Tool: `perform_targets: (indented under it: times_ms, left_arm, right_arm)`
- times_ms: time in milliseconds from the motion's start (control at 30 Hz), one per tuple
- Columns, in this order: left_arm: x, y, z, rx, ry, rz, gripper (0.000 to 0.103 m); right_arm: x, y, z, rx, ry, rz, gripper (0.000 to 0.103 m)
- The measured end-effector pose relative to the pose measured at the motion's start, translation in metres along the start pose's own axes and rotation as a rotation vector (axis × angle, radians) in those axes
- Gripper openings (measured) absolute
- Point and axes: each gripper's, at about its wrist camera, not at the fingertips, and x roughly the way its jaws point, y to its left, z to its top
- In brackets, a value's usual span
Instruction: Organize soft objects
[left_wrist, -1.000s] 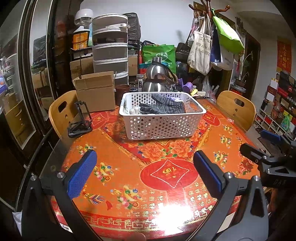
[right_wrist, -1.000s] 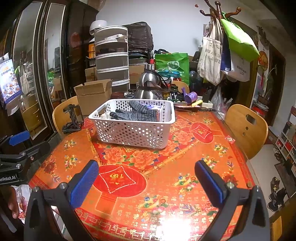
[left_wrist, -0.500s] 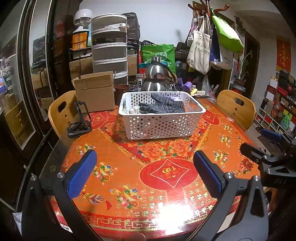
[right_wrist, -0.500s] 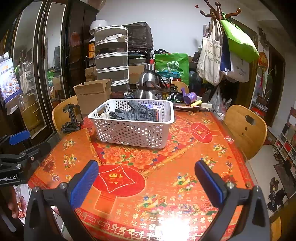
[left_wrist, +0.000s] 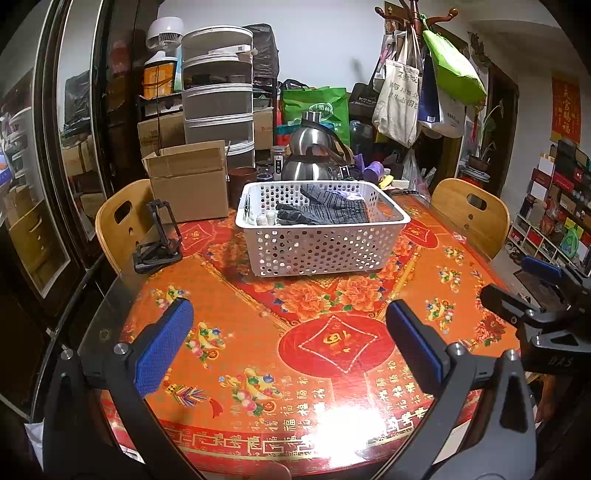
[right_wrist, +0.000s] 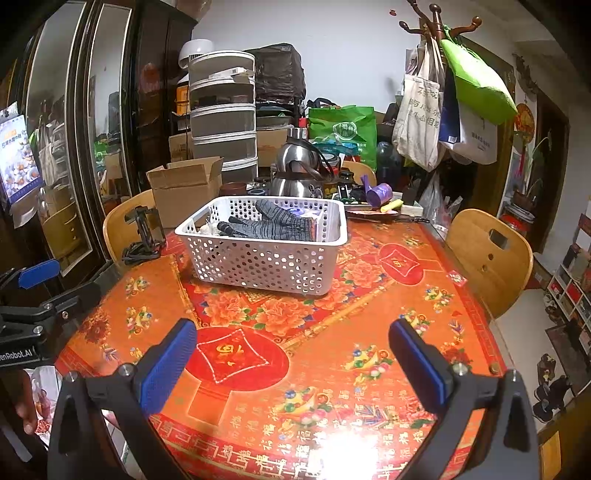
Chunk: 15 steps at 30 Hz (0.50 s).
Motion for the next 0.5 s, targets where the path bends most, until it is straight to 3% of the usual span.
perform_targets:
  times_ms: [500]
  left_arm:
    - [0.0007,-0.0010,-0.0017,0.007,-0.003,0.000,0.103]
  right_arm:
    - [-0.0009,0.0003,-0.0011,-0.003,-0.001,-0.001,0.103]
